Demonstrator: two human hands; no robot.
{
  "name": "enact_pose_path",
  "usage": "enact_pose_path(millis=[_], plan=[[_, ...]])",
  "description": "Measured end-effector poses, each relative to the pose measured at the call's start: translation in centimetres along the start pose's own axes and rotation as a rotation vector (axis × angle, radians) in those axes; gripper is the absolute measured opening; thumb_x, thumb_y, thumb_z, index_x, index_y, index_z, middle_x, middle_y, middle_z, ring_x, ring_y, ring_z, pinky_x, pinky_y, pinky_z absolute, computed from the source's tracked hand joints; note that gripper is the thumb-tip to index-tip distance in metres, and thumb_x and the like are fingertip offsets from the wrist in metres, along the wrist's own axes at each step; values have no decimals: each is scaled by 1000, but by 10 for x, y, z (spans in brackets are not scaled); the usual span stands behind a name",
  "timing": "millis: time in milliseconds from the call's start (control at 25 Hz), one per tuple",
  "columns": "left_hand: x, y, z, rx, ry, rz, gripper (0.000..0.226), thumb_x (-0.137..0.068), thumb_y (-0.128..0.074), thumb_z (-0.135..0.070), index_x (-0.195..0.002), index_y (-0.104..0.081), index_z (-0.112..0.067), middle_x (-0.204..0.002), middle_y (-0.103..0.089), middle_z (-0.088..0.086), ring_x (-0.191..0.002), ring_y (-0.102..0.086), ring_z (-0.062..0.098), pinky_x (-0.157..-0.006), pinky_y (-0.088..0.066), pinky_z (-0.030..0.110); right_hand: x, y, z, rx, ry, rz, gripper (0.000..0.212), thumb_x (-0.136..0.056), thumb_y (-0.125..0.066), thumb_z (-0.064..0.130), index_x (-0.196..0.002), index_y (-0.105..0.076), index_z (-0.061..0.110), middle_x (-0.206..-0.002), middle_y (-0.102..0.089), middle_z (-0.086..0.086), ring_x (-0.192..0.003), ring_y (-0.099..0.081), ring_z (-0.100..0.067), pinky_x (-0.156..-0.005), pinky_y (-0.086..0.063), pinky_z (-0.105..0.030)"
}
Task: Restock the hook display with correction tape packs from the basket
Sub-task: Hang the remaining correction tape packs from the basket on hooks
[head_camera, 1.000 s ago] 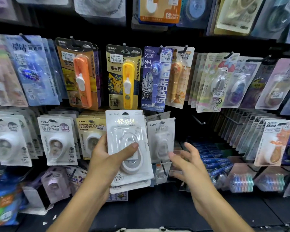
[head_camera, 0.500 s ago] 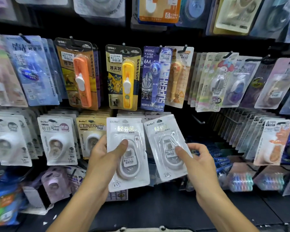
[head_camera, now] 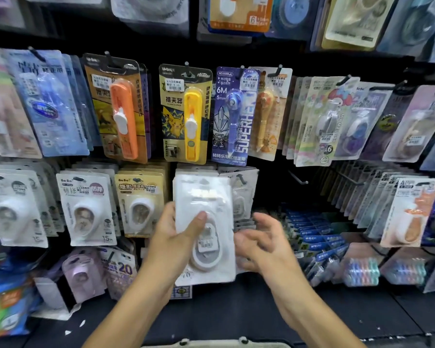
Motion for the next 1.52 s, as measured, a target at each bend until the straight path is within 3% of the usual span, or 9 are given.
enact_pose_path(millis=[280, 560, 720, 840, 1000, 1120, 1240, 1360, 1520], plan=[[5, -4, -11, -787, -271, 62, 51, -95, -53, -54, -143, -41, -41, -133, -41, -31, -124, -36, -7, -101, -32, 23, -13, 24, 22, -57, 117, -116, 54, -86, -75, 11, -132, -54, 29, -108, -78, -1, -95, -76, -21, -67, -63, -31], [4, 0, -15, -958, -322, 45, 58, -96, -56, -46, -150, -37, -37, -153, -41, -16, -141, -32, 8, -116, -28, 34, -31, 32, 41, 126, 182, -30, 40, -99, -63, 17, -123, -65, 49, -103, -79, 5, -91, -76, -16, -72, -61, -28], [4, -1, -18, -945, -340, 61, 58, -93, -56, -46, -148, -40, -37, -149, -44, -16, -138, -36, 8, -114, -31, 34, -23, 43, 33, 162, 219, -244, 24, -97, -66, 31, -118, -61, 40, -90, -78, 7, -77, -74, -10, -54, -55, -24], [4, 3, -20, -957, -346, 38, 54, -93, -57, -44, -145, -45, -35, -145, -45, -17, -136, -38, 9, -113, -32, 35, -29, 49, 25, 345, 220, -349, 16, -90, -72, 42, -95, -58, 35, -83, -70, 6, -74, -68, -16, -63, -54, -40], [17, -16, -13, -1000, -414, 147, 24, -95, -61, -35, -119, -63, -31, -119, -58, -17, -117, -51, 9, -103, -41, 34, -40, 53, -34, 211, -105, -199, 29, -95, -64, 5, -101, -72, 32, -108, -69, 4, -100, -65, -17, -82, -54, -34], [26, -23, 32, -1052, -167, 561, 22, -95, -63, -35, -116, -65, -30, -106, -65, -10, -97, -61, 11, -86, -48, 29, -18, 65, -86, 354, -208, -211, 37, -98, -56, -2, -89, -70, 31, -106, -70, -1, -89, -64, -16, -80, -52, -36], [44, 7, 119, -1314, 157, 868, 31, -95, -62, -39, -124, -62, -26, -116, -67, -1, -101, -62, 20, -90, -50, 31, 22, 47, -180, 767, -331, 74, 25, -98, -58, 6, -84, -72, 22, -97, -73, -6, -87, -66, -24, -84, -52, -37], [84, 55, 217, -1568, 305, 1004, 35, -96, -58, -32, -129, -59, -21, -134, -62, 6, -121, -57, 29, -96, -46, 34, 88, 19, -276, 1278, -343, 532, 21, -98, -53, 21, -108, -72, 20, -112, -74, -5, -104, -68, -25, -88, -53, -34], [151, 118, 322, -1312, 694, 833, 61, -91, -64, -24, -148, -41, -23, -149, -50, 8, -131, -51, 26, -107, -44, 38, 153, 8, -350, 1361, -428, 704, 24, -97, -50, 19, -106, -71, 18, -112, -72, -7, -104, -66, -25, -83, -50, -29]])
Point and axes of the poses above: each hand's wrist, its own x-axis away from the middle knuckle, its own y-axis out of the back of the hand, z = x × y, the point moved 8 cm from there along -x, towards the middle knuckle
